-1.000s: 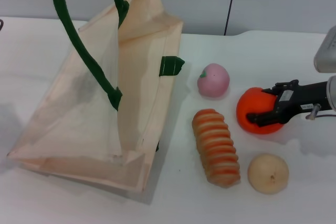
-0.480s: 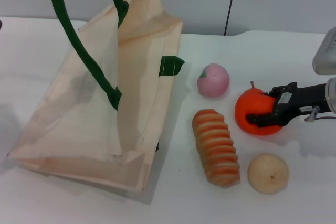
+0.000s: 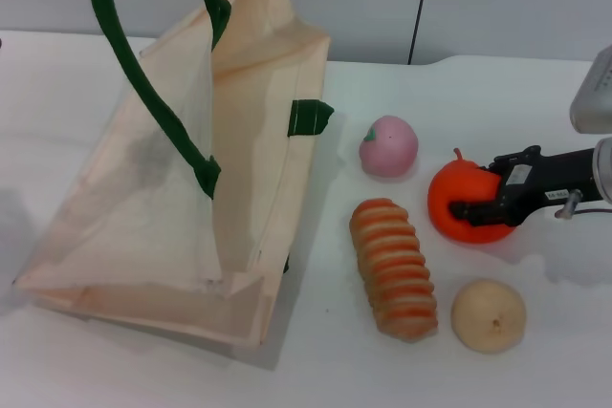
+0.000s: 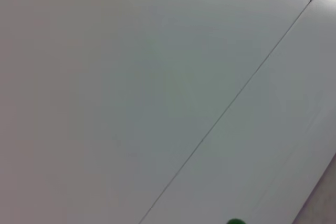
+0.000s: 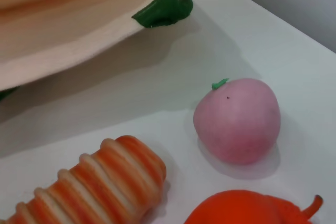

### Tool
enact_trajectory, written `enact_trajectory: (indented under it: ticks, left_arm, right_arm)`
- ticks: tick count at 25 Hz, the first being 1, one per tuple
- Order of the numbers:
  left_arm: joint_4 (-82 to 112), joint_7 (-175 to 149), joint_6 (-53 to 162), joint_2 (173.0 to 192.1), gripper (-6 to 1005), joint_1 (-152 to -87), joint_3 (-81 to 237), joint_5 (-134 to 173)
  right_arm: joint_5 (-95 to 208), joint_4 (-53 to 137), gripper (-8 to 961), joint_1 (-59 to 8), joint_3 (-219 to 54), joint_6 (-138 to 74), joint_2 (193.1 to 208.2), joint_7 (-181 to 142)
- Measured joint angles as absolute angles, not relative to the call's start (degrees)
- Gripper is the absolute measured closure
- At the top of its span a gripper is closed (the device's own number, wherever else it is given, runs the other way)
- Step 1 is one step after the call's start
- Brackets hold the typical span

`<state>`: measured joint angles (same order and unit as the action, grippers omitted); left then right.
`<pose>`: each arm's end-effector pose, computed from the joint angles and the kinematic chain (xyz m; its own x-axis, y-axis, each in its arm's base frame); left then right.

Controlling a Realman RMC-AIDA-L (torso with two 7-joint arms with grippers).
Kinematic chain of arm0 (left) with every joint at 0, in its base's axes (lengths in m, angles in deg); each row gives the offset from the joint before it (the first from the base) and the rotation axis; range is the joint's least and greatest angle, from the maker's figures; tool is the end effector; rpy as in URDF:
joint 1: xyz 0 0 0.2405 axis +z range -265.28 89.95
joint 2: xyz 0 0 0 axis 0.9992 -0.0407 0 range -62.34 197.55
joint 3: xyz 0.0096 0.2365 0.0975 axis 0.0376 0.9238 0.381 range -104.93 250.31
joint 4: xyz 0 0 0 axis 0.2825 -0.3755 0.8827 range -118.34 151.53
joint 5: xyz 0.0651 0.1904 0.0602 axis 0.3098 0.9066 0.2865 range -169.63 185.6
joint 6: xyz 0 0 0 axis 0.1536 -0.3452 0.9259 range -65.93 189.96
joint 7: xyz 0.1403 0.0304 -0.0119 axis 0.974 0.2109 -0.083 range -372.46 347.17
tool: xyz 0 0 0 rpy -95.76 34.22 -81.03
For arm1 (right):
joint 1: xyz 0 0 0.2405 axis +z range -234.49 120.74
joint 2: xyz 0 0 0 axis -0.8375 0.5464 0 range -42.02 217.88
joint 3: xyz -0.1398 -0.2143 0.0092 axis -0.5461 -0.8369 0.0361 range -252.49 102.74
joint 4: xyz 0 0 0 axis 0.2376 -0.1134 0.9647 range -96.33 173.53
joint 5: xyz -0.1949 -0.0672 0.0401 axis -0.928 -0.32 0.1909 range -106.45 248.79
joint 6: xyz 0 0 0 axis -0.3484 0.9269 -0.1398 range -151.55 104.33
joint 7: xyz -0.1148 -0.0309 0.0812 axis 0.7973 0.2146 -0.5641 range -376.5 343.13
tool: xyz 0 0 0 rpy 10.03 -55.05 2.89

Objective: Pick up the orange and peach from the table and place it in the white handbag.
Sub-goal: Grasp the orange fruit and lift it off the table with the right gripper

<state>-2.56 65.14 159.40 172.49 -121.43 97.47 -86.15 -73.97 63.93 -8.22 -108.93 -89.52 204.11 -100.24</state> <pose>-0.2608 0.3666 0.1351 0.1111 0.3782 0.9190 0.7004 -0.6859 0.1975 0.2610 0.4057 -0.0247 0.9282 -0.3697 -0.0418 -0.3612 -0.8687 -0.3388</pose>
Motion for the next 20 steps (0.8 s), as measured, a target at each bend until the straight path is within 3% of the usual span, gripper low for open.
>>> enact_trajectory:
  ticks: [20]
  left_arm:
    - [-2.6, 64.9, 159.4, 172.51, 880, -120.9, 96.6, -86.1]
  right_arm:
    - [-67.5, 67.1, 437, -10.3, -108.4, -92.5, 204.26, -98.1]
